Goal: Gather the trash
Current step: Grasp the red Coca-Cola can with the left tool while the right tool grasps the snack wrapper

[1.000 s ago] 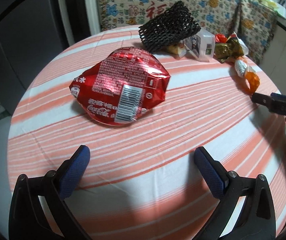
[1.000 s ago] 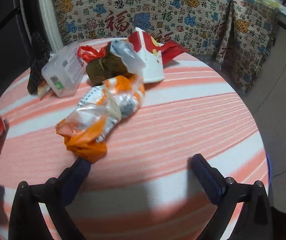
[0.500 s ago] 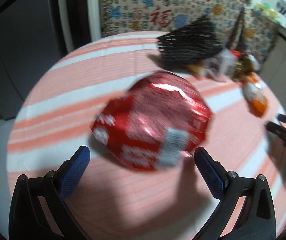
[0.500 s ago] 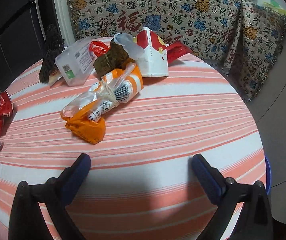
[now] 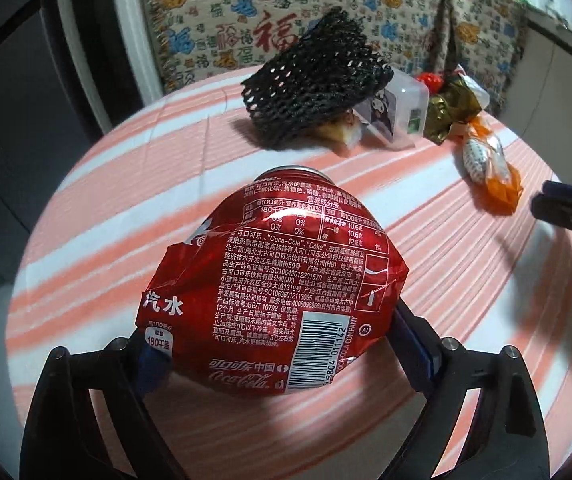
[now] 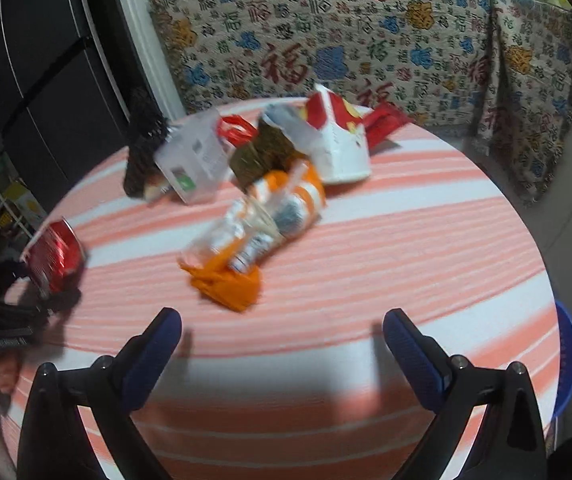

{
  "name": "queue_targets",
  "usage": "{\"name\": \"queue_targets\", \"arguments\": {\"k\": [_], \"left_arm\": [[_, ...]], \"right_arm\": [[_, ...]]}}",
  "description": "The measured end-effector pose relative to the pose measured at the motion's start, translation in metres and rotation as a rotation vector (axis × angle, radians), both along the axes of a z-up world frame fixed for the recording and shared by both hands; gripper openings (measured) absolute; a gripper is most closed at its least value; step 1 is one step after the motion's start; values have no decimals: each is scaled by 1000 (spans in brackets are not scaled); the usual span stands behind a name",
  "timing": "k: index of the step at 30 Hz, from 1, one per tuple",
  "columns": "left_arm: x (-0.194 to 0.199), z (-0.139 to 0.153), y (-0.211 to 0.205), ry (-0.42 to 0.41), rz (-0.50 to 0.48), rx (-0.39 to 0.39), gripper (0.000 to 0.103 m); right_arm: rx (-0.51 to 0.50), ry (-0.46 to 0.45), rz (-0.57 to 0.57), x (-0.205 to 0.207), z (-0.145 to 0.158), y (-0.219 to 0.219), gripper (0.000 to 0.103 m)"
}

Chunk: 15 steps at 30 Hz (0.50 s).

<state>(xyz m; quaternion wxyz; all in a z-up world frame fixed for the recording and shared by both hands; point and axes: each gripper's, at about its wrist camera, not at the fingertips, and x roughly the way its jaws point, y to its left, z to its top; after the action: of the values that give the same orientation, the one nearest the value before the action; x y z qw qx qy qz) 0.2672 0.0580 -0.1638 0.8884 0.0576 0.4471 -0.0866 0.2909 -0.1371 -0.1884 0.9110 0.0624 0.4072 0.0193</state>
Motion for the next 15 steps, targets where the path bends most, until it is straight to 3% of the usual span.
{"name": "queue_targets", "arguments": {"k": [5,6,7,9,12,15], "left_arm": [[-10,0,-5,3,99,-10,94],[-13,0,-6,2,113,-11,94],[-17,1,-8,0,130,-8,94],[-23,1,-11,0,143,-11,94],[-35,1,-16,2,158,-22,94],[-45,2,-24,3,159,-38,94]], "right_arm": [[56,44,-28,39,1,20,101],[60,63,-38,46,-2,22,89],[59,83,-45,51,-6,21,67],[17,60,-48,47,-2,18,45],[45,71,-11,32,-1,3,45],[7,79,53,7,1,-12,45]]}}
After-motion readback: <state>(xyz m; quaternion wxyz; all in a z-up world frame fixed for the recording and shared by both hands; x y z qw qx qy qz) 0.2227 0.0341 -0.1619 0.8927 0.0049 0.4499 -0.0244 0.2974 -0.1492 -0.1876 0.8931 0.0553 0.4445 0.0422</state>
